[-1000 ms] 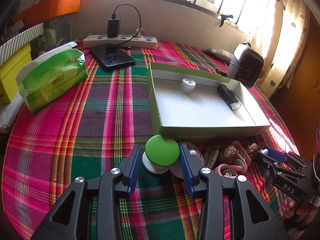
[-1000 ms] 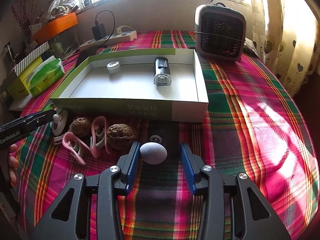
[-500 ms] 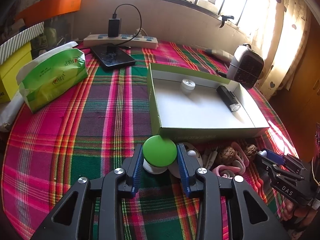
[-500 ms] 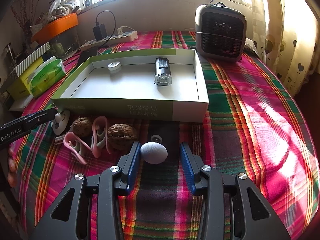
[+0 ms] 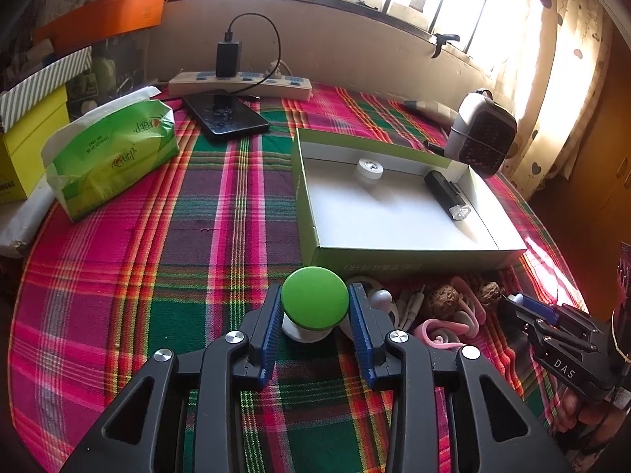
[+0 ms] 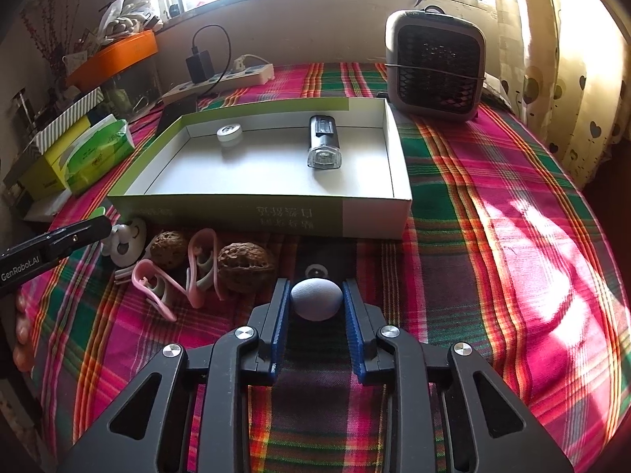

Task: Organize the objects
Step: 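Close the left tool on the green mushroom item while the right tool grasps the egg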

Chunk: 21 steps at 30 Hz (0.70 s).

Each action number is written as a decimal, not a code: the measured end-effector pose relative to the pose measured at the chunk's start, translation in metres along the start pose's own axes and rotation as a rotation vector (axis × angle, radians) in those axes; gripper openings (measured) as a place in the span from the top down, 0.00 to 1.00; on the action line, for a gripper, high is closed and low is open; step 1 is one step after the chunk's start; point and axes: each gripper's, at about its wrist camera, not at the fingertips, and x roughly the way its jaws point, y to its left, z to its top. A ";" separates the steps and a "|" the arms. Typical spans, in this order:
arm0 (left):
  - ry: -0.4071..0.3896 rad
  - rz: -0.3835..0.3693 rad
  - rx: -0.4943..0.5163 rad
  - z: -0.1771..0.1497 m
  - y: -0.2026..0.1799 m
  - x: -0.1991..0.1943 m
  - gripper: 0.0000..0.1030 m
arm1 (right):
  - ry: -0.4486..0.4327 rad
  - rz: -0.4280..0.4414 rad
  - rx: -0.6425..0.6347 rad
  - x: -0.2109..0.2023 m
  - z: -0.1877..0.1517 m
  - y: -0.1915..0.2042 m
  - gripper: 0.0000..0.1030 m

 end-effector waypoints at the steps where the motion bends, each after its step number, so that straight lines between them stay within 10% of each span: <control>1: -0.001 0.001 0.001 0.000 0.000 -0.001 0.70 | 0.000 0.000 -0.001 0.000 0.000 0.000 0.73; 21: -0.026 -0.001 0.017 0.003 -0.005 -0.019 0.70 | -0.036 0.018 0.001 -0.015 0.003 0.001 0.73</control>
